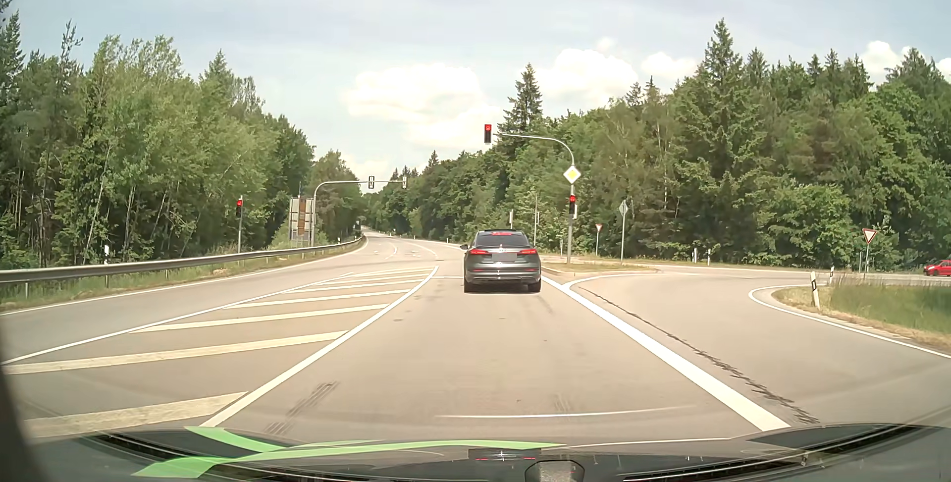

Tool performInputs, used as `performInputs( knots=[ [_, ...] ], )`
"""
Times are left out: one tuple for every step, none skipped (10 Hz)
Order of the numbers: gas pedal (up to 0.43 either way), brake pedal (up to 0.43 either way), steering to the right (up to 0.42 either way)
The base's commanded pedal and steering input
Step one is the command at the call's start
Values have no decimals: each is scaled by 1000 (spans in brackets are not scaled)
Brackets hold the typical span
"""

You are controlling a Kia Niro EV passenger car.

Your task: Follow the waypoints while adhering to traffic rules and regulations

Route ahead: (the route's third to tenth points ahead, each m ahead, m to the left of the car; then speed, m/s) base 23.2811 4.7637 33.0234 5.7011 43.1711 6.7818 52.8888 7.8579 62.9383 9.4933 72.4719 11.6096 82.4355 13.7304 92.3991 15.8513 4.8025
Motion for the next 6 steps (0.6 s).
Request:
performInputs(
  knots=[
    [0, 250, -8],
    [0, 244, -9],
    [0, 238, -9],
    [0, 238, -9],
    [0, 226, -9],
    [0, 213, -9]
  ],
)
